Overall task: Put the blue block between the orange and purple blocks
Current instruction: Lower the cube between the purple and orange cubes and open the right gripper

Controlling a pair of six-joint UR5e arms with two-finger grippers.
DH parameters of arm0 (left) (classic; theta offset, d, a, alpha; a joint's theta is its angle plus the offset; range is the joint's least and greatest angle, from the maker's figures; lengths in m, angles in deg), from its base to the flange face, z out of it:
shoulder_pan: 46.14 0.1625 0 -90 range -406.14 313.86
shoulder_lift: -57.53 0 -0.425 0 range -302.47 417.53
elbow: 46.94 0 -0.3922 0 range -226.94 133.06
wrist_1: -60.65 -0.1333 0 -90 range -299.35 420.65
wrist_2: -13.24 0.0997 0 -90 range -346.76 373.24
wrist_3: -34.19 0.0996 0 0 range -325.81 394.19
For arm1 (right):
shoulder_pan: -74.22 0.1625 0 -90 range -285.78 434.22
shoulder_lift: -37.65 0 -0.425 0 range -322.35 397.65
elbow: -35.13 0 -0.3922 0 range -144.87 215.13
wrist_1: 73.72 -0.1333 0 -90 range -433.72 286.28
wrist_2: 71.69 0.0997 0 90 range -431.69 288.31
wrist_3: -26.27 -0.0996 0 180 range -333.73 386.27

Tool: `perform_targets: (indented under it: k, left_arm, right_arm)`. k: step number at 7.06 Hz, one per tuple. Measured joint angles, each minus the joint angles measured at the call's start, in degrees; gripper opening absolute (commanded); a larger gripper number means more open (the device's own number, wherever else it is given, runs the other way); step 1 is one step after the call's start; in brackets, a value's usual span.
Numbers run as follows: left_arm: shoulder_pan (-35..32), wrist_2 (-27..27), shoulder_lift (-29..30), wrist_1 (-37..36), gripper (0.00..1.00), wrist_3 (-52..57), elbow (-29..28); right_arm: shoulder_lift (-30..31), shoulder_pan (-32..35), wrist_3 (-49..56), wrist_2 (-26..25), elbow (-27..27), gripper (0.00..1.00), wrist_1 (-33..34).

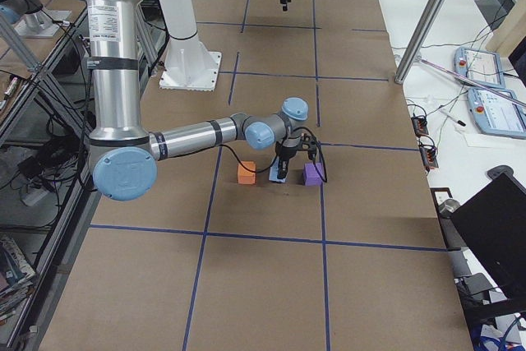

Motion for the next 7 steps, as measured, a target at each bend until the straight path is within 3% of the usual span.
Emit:
perform_targets:
  k: [1, 4, 7]
  left_arm:
    - [0.0, 0.0, 0.1, 0.0, 1.0, -0.2, 0.1]
    - [0.0, 0.0, 0.1, 0.0, 1.0, -0.6, 0.2]
    - [0.0, 0.0, 0.1, 0.0, 1.0, -0.6, 0.2]
  right_arm:
    - [-0.2, -0.1, 0.1, 0.0, 0.2, 0.37, 0.0]
    - [-0.5, -0.1, 0.3, -0.2, 0.8, 1.0, -0.1]
    - [-0.7, 0.0, 0.7, -0.2, 0.7, 1.0, -0.2]
